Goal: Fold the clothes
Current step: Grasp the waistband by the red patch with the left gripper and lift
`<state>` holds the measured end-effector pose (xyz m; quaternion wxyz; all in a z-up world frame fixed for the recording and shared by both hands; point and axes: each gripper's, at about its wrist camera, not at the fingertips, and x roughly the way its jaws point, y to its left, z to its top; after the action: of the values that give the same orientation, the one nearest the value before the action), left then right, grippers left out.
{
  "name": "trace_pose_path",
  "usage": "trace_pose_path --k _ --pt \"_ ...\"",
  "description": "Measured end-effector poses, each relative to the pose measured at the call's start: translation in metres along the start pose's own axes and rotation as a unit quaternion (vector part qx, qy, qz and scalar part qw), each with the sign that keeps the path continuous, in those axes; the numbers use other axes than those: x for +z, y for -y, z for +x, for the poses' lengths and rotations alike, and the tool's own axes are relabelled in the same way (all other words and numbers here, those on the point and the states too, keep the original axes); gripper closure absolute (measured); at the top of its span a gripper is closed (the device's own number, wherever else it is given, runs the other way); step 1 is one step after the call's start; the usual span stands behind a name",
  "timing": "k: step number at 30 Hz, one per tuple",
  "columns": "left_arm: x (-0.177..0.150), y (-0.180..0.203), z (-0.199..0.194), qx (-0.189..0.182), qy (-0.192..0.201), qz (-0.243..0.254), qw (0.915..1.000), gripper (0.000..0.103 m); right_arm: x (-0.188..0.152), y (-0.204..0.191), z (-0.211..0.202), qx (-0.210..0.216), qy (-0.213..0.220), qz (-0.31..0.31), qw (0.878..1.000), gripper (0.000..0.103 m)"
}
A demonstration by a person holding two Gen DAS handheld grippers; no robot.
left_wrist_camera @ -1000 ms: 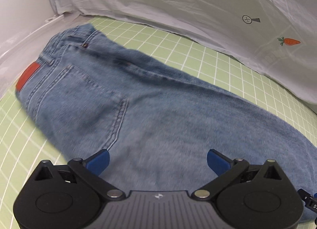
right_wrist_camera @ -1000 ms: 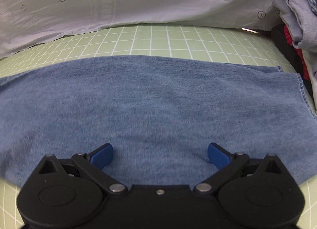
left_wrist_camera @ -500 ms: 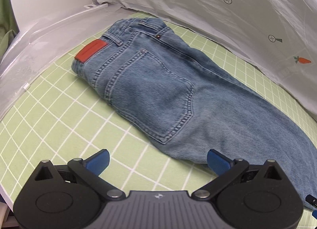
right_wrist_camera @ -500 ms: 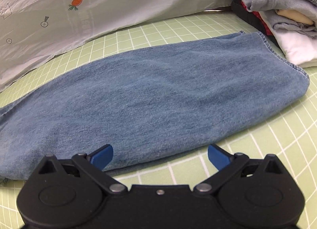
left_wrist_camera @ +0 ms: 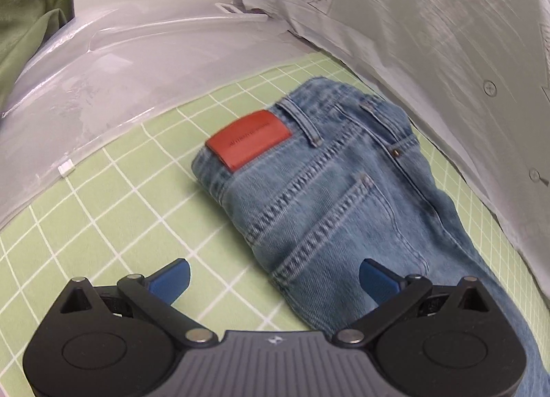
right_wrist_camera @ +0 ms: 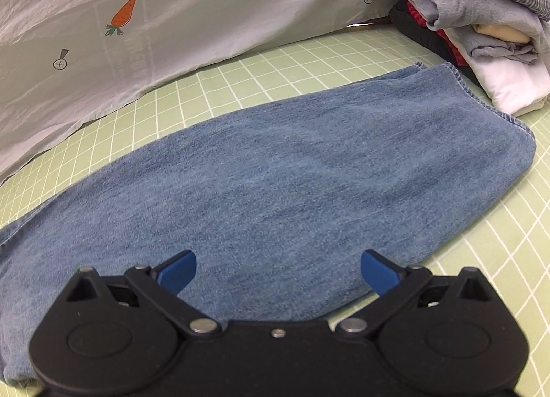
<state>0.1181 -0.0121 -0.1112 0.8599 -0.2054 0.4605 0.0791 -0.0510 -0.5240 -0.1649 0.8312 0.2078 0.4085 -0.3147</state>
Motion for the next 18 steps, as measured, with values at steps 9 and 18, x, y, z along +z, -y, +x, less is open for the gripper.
trace_pose_path --k 9,18 --pt "0.026 -0.026 0.033 -0.01 0.01 -0.045 0.9989 0.008 0.005 -0.039 0.003 -0.031 -0.014 -0.04 0.999 0.0" --pt "0.027 -0.027 0.044 -0.07 0.023 -0.038 0.9966 0.056 0.0 -0.037 0.0 -0.061 -0.02 -0.046 0.997 0.0"
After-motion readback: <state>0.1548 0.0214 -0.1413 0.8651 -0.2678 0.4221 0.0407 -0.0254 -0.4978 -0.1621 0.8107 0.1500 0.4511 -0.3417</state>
